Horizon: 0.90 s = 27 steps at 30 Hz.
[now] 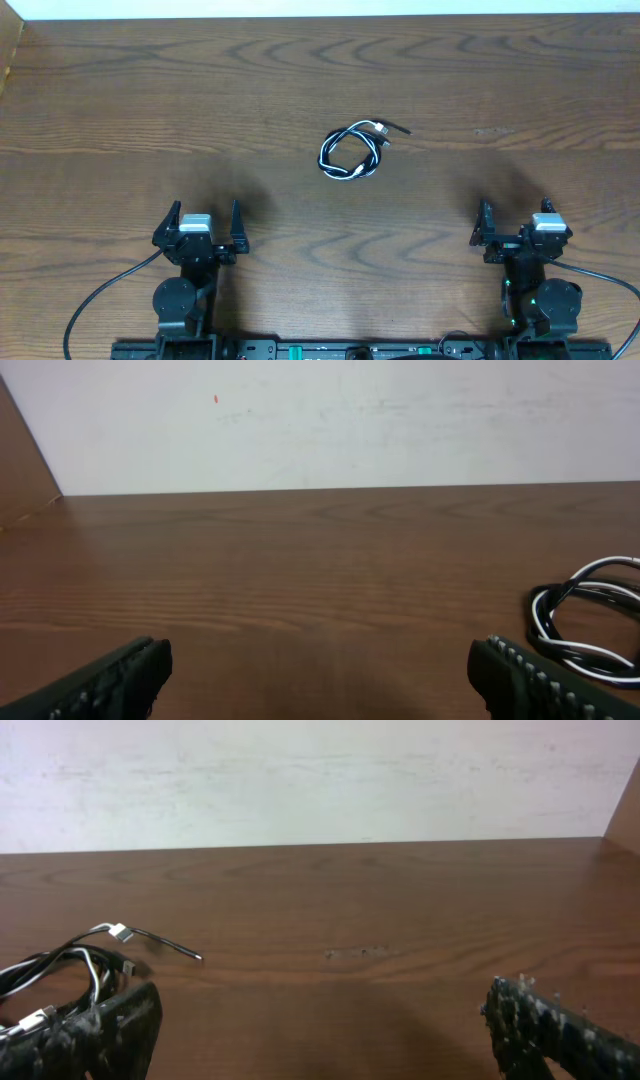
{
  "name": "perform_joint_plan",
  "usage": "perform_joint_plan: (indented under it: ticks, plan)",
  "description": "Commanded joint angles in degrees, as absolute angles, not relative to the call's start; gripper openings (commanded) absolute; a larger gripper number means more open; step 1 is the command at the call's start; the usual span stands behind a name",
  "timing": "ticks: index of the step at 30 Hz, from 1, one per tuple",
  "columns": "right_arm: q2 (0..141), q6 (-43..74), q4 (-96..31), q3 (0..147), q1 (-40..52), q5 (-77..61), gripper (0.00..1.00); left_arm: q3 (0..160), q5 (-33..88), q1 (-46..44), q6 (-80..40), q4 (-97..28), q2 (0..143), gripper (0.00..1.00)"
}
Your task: Untangle cables
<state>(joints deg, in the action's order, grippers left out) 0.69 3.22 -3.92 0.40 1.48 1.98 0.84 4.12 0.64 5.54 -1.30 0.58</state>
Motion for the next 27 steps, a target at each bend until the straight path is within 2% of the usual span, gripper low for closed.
perform_joint_plan:
  ticks: [1,27]
  plan:
    - [0.38,2.50,-4.12,0.32,1.91,2.42,0.99,0.23,4.43,0.84,4.86,-3.81,0.30,0.99]
    - [0.38,2.50,-4.12,0.32,1.91,2.42,0.99,0.23,4.43,0.84,4.86,-3.81,0.30,0.99]
